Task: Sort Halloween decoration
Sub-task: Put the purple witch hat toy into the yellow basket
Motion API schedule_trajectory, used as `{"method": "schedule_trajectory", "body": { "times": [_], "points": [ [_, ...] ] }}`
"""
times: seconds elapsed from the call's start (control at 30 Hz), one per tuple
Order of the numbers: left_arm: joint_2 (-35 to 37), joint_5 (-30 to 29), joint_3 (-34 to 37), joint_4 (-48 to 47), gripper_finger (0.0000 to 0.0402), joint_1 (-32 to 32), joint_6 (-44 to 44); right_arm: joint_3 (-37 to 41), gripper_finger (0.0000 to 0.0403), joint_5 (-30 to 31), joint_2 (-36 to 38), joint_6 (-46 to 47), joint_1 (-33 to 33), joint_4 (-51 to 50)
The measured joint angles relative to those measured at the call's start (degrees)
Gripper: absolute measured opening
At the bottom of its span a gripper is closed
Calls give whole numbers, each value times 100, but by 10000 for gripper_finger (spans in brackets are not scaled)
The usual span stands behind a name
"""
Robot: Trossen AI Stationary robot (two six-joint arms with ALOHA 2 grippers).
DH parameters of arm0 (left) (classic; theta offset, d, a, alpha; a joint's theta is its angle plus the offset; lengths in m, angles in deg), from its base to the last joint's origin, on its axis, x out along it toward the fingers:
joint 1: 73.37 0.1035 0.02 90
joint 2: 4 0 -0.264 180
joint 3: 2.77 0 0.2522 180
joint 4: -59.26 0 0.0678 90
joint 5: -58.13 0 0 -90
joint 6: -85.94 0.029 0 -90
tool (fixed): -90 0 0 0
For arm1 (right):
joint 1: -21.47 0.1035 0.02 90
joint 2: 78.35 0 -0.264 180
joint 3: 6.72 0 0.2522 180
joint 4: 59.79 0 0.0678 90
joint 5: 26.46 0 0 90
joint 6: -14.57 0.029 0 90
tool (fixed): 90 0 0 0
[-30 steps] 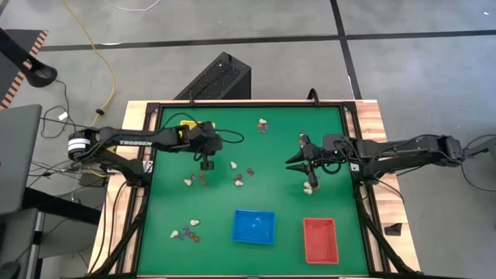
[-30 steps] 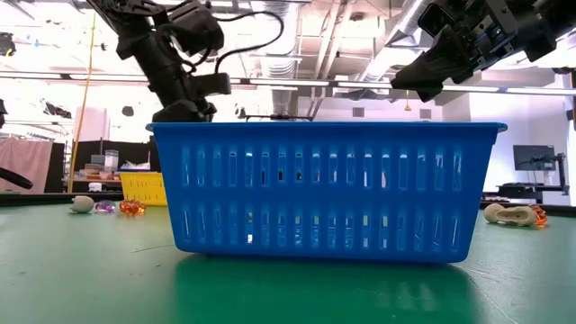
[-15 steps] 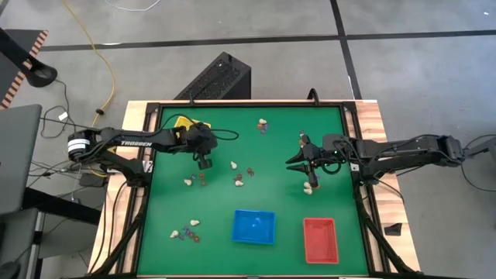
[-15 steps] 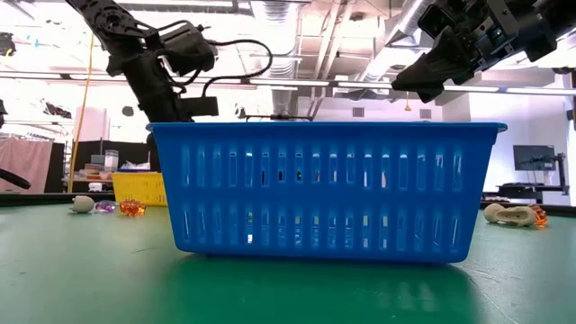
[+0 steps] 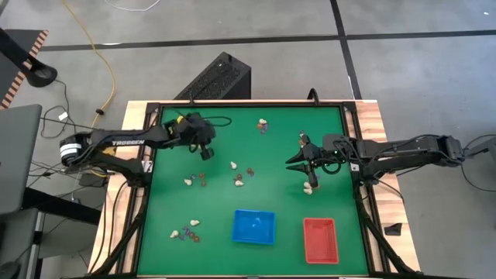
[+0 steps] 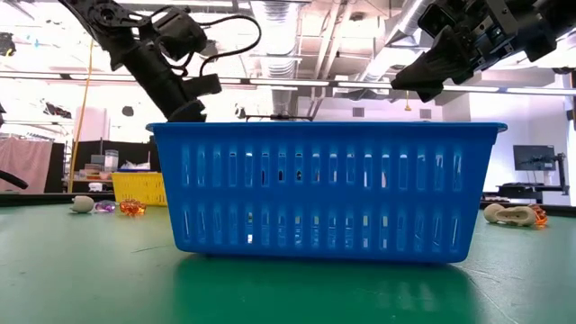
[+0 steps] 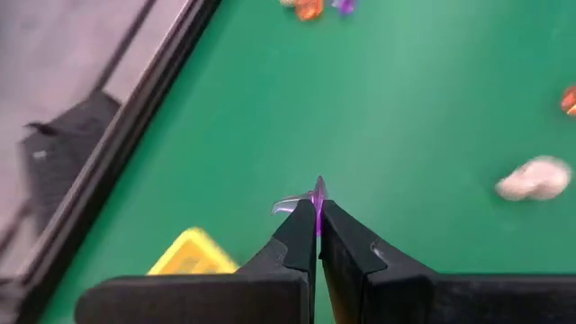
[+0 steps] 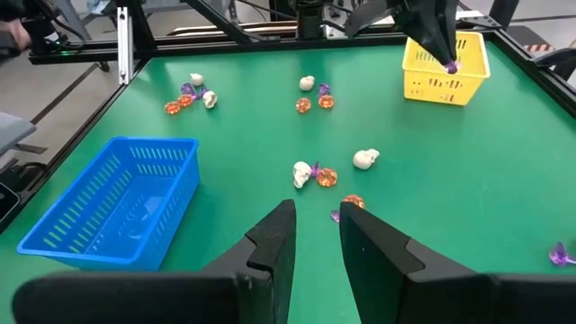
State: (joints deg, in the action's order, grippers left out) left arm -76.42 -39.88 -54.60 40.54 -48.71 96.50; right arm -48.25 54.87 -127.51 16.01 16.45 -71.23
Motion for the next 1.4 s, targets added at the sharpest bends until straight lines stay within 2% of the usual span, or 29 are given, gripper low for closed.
{"method": "schedule_trajectory", "body": {
  "times": [0.1, 0.3, 0.43, 1.07, 1.27, 1.4],
  "points": [
    [-253, 150, 0, 91, 0, 124, 9, 0, 120, 0, 0, 2, 0, 0],
    [-736, -174, 0, 370, 0, 369, 117, 0, 120, 0, 0, 6, 0, -2],
    [-927, -190, -19, 649, 0, 539, 200, 0, 120, 0, 0, 6, 0, -10],
    [-948, -621, -74, 597, 0, 1411, 628, 0, 120, 0, 0, 11, 0, -35],
    [-946, -307, -105, 997, 0, 1445, 743, 0, 120, 0, 0, 12, 0, -33],
    [-881, -284, -419, 778, 0, 1445, 773, 0, 120, 0, 0, 12, 0, -33]
  ]
}}
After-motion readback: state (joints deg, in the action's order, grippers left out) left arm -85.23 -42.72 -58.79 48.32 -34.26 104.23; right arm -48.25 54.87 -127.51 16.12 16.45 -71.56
